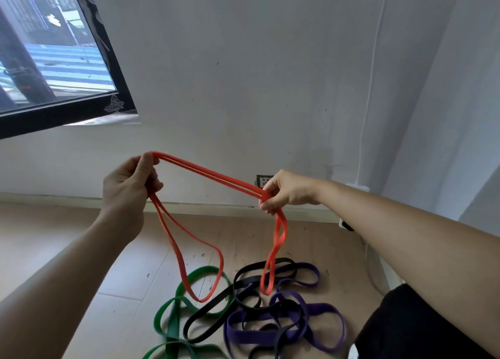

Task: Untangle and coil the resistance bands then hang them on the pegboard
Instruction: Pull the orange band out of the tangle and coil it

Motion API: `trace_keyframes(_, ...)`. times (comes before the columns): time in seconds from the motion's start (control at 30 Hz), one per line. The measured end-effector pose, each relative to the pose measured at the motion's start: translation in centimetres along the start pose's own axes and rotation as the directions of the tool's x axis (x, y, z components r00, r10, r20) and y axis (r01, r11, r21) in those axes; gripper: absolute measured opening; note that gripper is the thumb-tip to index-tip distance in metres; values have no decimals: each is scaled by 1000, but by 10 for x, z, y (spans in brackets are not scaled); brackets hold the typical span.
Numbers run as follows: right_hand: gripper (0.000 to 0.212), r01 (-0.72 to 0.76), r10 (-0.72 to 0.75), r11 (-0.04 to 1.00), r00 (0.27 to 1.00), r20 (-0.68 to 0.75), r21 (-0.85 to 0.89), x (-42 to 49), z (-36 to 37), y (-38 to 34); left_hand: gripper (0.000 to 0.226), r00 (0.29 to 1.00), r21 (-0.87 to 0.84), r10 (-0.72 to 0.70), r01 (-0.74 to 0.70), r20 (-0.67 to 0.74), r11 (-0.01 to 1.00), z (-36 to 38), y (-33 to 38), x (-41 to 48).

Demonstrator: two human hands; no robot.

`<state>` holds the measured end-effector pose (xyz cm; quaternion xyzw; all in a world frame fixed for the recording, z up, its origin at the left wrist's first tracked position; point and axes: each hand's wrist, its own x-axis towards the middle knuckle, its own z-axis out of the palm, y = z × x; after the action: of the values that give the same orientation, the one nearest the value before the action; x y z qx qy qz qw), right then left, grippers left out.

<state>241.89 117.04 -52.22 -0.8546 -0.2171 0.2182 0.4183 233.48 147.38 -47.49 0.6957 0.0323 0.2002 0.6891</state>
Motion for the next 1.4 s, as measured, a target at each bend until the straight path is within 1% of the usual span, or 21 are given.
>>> trace_keyframes(0.1,4,-24,21,997,999,-41,-78,-2,-4,3,24,999,-36,-15,14,-29,999,-8,0,2)
trace_keyframes(0.17,5,-29,6,988,989,-150,-153,-4,-5,5,24,999,-48,-29,27,-41,999,-16,0,3)
trace_keyframes(0.23,5,-13,-39,980,965,-260,-197,-6,-7,4,25,999,-26,-49,49,-11,998,-23,-4,4)
trace_keyframes(0.3,1,15,-80,975,954,-287,-224,-7,-7,0,25,997,3,-78,78,16,997,-29,-9,4)
trace_keyframes(0.37,1,17,-70,977,966,-248,-211,-9,-8,-1,26,994,32,-110,109,14,993,-35,-13,4)
trace_keyframes(0.43,3,-7,-23,984,985,-170,-179,-12,-7,-1,28,991,47,-129,128,28,991,-41,-14,4)
trace_keyframes(0.5,3,-34,23,989,997,-78,-143,-13,-5,1,29,987,53,-142,139,72,989,-43,-13,3)
trace_keyframes(0.57,4,-30,29,996,1000,-10,-89,-13,1,2,29,981,46,-151,147,124,988,-40,-11,1)
trace_keyframes(0.67,10,-3,2,1000,999,50,31,-10,12,0,28,972,36,-147,143,186,989,-35,-6,-1)
trace_keyframes(0.73,25,3,-8,998,997,71,69,-6,19,-3,27,967,38,-131,126,218,991,-32,-3,-3)
trace_keyframes(0.8,34,-3,-4,997,997,83,81,-3,24,-5,27,962,21,-108,106,252,994,-29,1,-5)
trace_keyframes(0.9,29,-19,17,1000,993,121,15,-1,28,-1,29,942,-13,-81,90,325,996,-22,8,-7)
trace_keyframes(0.97,30,-13,18,999,989,145,-33,0,33,1,29,923,-12,-67,77,380,997,-16,12,-10)
trace_keyframes(1.03,39,7,-13,999,988,157,37,2,37,-8,29,905,11,-54,54,423,998,-9,13,-14)
trace_keyframes(1.1,47,63,-91,982,984,152,178,3,40,-26,29,888,63,-38,10,458,998,-2,13,-17)
trace_keyframes(1.17,44,127,-171,957,974,151,262,1,43,-46,31,871,127,-28,-39,490,991,3,10,-18)
trace_keyframes(1.23,39,177,-221,946,966,138,273,0,49,-58,32,859,161,-33,-58,510,985,5,7,-19)
trace_keyframes(1.4,22,240,-257,942,965,43,236,1,58,-60,30,856,162,-23,-71,517,984,5,5,-17)
